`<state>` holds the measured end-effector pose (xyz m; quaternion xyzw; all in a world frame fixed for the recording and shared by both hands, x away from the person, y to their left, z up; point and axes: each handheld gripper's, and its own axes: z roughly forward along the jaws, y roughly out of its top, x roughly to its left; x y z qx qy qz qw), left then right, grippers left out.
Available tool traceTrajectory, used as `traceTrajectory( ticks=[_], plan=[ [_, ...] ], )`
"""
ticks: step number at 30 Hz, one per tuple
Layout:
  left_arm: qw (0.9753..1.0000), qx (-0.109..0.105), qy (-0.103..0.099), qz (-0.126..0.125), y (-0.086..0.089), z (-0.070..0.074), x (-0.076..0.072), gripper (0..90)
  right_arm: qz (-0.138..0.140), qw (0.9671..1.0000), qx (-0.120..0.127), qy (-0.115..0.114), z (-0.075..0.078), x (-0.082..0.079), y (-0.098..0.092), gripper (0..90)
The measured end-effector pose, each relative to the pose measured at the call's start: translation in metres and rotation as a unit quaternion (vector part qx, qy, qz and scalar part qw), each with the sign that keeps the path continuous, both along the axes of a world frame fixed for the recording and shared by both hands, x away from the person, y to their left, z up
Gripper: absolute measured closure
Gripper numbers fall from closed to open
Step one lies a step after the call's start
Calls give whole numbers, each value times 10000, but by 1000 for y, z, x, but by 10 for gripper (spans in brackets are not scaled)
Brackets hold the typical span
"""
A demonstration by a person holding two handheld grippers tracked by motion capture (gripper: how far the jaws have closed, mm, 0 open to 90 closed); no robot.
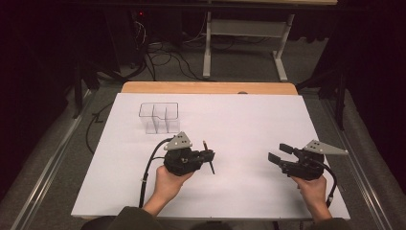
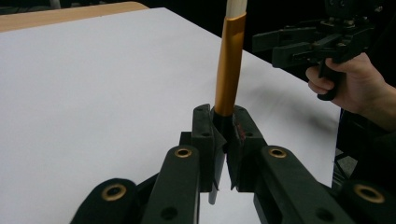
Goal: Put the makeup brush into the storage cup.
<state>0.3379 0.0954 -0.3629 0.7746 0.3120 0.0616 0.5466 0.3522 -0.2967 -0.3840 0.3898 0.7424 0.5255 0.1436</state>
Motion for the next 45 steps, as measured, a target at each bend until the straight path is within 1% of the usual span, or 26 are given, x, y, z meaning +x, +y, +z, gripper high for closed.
traceTrajectory(
  ticks=[1,5,8,10,12,15,17,18,21,24,27,28,30,33,37,41,45],
  plan=[
    [10000,11,-4,8,0,0,0,826,5,10000,47,10,-1,0,-2,324],
    [9999,-12,-16,101,5,2,1,827,-59,10000,60,-13,-4,-3,-8,319],
    [9999,-24,-12,166,9,3,2,827,-133,9999,12,-11,-8,-6,-13,314],
    [9998,-2,-25,215,13,5,3,826,-149,9999,-35,44,-8,-7,-14,306],
    [9996,31,-46,265,17,7,3,826,-149,9999,-19,63,-9,-8,-13,307],
    [9993,51,-92,365,25,11,4,825,-128,9999,-72,39,-10,-8,-9,302],
    [9989,89,-118,436,30,13,5,825,-138,9998,-132,61,-11,-8,-8,277],
    [9988,103,-127,462,31,14,6,825,-168,9997,-147,93,-11,-7,-7,280],
    [9983,109,-157,557,38,18,8,825,-179,9997,-114,131,-11,-7,-8,292],
    [9978,84,-177,634,44,21,10,825,-247,9994,-228,121,-12,-8,-7,290],
    [9975,41,-182,686,48,25,11,826,-282,9985,-454,97,-14,-7,-3,292],
    [9974,51,-201,697,49,26,12,825,-290,9981,-534,51,-14,-7,-1,293],
    [9970,64,-241,731,51,29,12,825,-307,9976,-619,-18,-14,-9,1,296],
    [9966,66,-266,782,54,32,14,825,-318,9976,-617,-64,-13,-9,1,290],
    [9959,80,-265,856,59,36,19,825,-363,9976,-596,-42,-13,-10,0,284],
    [9952,55,-282,930,64,41,23,826,-335,9976,-609,-45,-13,-10,2,274],
    [9941,89,-320,1032,68,45,28,826,-252,9974,-672,-30,-15,-9,4,263]
  ],
)
